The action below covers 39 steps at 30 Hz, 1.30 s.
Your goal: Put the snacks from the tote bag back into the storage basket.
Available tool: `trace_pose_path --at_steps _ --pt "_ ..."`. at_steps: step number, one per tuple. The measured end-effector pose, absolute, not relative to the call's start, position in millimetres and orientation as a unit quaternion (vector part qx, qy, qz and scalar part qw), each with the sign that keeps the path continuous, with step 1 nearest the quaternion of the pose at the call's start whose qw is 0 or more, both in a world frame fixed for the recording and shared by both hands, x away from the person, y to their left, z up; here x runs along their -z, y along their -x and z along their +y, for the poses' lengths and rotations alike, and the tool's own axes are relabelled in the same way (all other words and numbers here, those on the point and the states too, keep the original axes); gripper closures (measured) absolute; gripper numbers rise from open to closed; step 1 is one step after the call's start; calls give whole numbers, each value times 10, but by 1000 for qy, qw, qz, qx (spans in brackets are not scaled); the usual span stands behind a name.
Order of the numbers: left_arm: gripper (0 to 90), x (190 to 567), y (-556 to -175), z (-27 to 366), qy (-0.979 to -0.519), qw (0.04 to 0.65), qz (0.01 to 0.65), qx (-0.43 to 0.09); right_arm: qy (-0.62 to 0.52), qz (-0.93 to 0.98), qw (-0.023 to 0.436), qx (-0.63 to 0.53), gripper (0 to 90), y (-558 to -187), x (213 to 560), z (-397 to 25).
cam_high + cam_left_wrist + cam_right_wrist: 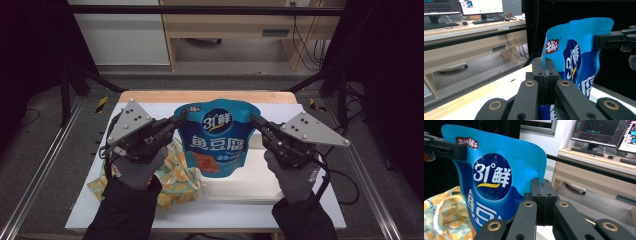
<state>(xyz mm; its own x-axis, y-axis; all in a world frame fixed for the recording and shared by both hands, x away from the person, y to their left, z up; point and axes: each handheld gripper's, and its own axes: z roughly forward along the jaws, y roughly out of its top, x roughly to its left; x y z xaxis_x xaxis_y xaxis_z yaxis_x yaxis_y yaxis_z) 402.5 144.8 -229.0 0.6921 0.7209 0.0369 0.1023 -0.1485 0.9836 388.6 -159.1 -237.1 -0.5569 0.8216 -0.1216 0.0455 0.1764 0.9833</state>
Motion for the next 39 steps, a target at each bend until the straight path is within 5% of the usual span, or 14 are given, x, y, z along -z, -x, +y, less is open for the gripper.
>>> trace_pose_path --at_steps 39 --pt "898 2781 -4176 1161 -743 559 288 -230 -354 694 334 -530 900 -3898 2884 -1860"
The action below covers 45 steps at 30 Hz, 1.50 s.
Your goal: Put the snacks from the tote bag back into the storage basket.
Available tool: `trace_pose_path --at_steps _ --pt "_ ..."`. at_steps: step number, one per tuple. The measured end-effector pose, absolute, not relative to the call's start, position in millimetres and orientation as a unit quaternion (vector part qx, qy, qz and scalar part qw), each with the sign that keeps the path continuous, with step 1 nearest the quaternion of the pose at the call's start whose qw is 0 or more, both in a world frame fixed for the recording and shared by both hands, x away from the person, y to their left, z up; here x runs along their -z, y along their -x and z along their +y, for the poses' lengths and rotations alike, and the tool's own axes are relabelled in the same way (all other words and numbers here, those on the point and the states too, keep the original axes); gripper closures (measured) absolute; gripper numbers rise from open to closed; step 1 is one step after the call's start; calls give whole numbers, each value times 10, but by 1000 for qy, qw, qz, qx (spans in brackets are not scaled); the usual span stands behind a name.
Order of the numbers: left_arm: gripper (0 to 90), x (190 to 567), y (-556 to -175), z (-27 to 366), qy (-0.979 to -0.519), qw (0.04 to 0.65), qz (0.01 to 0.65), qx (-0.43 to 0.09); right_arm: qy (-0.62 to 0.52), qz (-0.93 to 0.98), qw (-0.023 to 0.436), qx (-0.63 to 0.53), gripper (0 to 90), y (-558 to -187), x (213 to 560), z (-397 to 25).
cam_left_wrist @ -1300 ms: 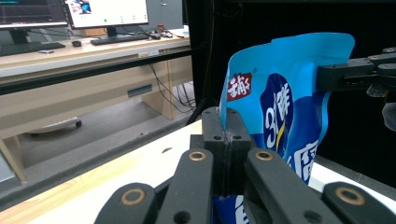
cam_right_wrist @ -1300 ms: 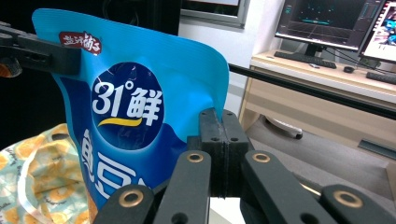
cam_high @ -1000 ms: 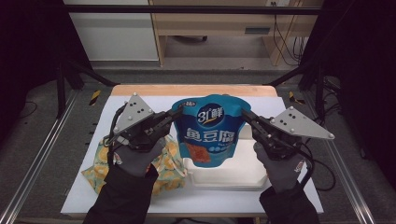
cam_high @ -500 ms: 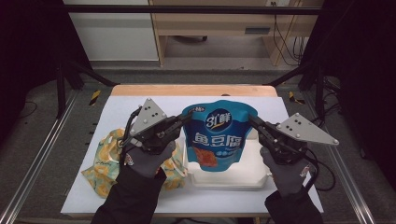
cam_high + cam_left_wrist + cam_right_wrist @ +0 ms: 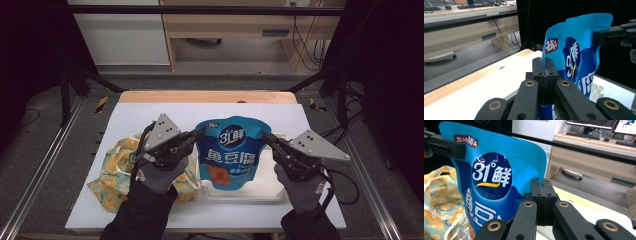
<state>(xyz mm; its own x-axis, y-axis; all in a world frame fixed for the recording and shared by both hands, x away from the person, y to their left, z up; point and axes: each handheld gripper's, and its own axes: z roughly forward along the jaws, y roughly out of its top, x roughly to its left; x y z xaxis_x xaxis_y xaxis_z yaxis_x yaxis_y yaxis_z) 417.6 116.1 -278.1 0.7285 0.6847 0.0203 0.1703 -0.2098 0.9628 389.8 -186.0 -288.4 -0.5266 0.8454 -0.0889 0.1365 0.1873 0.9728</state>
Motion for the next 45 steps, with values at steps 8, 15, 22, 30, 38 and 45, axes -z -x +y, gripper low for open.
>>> trace_pose_path --at_steps 8,15,22,30,38,45 --pt "897 2907 -4200 1166 -747 553 292 -224 -357 702 327 -522 900 -3928 3005 -1851" --pt "897 2973 -4208 1153 -752 547 292 -224 -362 702 321 -522 900 -3949 3098 -1858" --pt "897 3045 -4218 1163 -756 541 295 -221 -364 707 317 -517 900 -3958 3164 -1851" --pt "897 3119 -4216 1181 -759 536 298 -218 -364 711 317 -512 900 -3972 3220 -1830" --pt "896 3168 -4215 1199 -760 535 301 -215 -364 715 313 -509 900 -3979 3261 -1814" --pt "894 3190 -4192 1220 -761 535 299 -214 -365 715 312 -508 900 -3977 3279 -1804"
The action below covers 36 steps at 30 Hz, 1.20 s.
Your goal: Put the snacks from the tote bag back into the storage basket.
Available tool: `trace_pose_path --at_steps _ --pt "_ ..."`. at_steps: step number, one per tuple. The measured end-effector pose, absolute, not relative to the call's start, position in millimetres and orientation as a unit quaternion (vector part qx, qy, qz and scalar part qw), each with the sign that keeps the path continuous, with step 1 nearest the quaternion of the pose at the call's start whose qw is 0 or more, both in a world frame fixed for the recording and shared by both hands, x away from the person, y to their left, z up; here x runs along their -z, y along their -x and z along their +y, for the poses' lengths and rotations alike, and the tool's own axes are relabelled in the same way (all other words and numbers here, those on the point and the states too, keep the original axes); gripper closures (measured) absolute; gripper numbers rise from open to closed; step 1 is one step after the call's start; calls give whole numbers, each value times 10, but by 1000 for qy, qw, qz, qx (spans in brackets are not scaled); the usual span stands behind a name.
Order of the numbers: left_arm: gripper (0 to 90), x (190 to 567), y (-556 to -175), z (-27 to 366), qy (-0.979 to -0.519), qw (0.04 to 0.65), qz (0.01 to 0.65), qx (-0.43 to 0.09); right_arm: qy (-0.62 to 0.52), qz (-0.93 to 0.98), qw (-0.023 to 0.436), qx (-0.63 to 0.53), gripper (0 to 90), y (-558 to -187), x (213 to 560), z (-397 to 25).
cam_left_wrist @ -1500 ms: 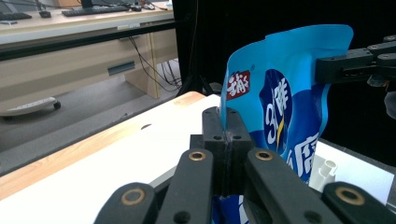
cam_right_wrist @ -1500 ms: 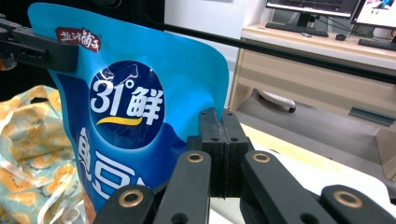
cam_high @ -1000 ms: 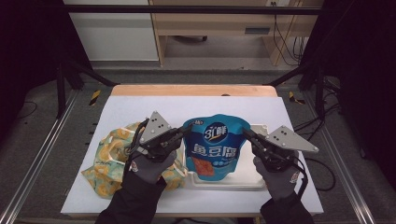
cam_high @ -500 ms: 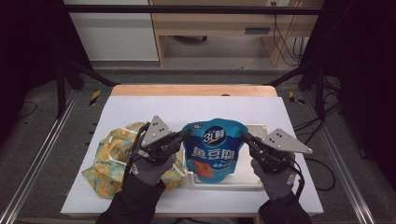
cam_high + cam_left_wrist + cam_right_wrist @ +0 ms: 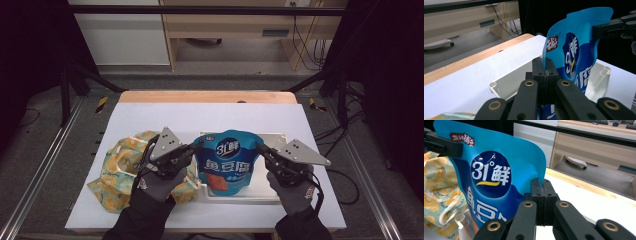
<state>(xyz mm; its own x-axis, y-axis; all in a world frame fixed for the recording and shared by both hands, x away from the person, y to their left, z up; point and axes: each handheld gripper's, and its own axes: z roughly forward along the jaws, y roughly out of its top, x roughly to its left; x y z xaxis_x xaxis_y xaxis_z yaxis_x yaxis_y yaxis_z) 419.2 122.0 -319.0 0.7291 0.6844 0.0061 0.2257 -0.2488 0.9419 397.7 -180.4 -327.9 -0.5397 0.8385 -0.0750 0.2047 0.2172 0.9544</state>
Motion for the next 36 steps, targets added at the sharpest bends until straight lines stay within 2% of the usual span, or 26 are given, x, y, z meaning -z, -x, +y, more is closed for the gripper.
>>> trace_pose_path --at_steps 11,16,21,29,32,36 --pt "869 3220 -4133 1235 -759 541 292 -216 -366 711 310 -514 867 -3945 3297 -1822" --pt "821 3211 -4135 1246 -759 540 291 -218 -366 710 309 -516 835 -3941 3302 -1827" --pt "727 3203 -4120 1265 -764 536 286 -216 -366 711 306 -516 757 -3944 3305 -1833" --pt "522 3191 -4021 1457 -771 524 278 -232 -361 704 315 -525 517 -3917 3346 -1861" --pt "470 3213 -3985 1585 -769 525 282 -233 -365 698 313 -530 433 -3912 3375 -1902" --pt "424 3256 -3932 1746 -765 522 291 -240 -372 691 305 -540 379 -3903 3392 -1966"
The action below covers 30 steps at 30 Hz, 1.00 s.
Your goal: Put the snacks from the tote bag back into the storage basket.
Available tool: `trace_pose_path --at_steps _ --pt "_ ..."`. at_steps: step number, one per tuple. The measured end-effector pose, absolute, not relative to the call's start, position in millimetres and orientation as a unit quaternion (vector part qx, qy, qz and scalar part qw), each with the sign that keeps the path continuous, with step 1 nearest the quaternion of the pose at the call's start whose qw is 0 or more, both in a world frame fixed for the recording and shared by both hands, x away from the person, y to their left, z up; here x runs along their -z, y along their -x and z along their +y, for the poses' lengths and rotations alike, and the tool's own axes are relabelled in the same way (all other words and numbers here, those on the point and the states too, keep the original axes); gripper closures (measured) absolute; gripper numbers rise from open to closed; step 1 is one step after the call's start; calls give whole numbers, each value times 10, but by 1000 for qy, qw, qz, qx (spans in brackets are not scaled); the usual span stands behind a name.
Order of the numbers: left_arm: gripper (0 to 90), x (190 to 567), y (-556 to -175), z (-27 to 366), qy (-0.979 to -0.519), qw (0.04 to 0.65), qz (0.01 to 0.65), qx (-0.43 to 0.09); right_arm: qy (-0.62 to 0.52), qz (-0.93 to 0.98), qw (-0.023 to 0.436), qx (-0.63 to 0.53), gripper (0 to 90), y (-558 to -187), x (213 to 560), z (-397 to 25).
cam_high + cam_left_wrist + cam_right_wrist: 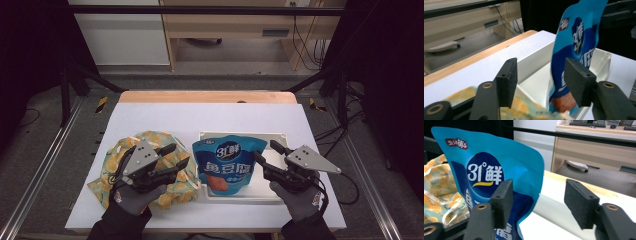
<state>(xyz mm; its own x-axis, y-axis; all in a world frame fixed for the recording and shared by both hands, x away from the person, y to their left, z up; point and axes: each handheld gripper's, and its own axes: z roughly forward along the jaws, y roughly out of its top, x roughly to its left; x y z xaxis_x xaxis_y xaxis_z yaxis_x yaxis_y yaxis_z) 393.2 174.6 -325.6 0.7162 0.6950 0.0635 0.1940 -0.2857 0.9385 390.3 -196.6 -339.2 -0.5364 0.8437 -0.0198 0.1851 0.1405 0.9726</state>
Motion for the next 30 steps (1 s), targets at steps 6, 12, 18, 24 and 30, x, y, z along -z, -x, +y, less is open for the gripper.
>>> trace_pose_path --at_steps 6,12,18,24,30 --pt "377 3354 -3861 1984 -758 525 305 -238 -371 693 302 -538 324 -3867 3466 -2042" --pt "332 3485 -3859 2157 -751 521 323 -246 -375 699 296 -533 304 -3847 3569 -2100" --pt "305 3588 -3850 2244 -749 519 330 -249 -378 698 295 -533 295 -3837 3651 -2166" --pt "302 3685 -3815 2354 -748 512 341 -250 -385 697 297 -527 285 -3841 3731 -2222" --pt "300 3780 -3790 2497 -745 509 351 -252 -394 702 298 -513 280 -3859 3830 -2274"
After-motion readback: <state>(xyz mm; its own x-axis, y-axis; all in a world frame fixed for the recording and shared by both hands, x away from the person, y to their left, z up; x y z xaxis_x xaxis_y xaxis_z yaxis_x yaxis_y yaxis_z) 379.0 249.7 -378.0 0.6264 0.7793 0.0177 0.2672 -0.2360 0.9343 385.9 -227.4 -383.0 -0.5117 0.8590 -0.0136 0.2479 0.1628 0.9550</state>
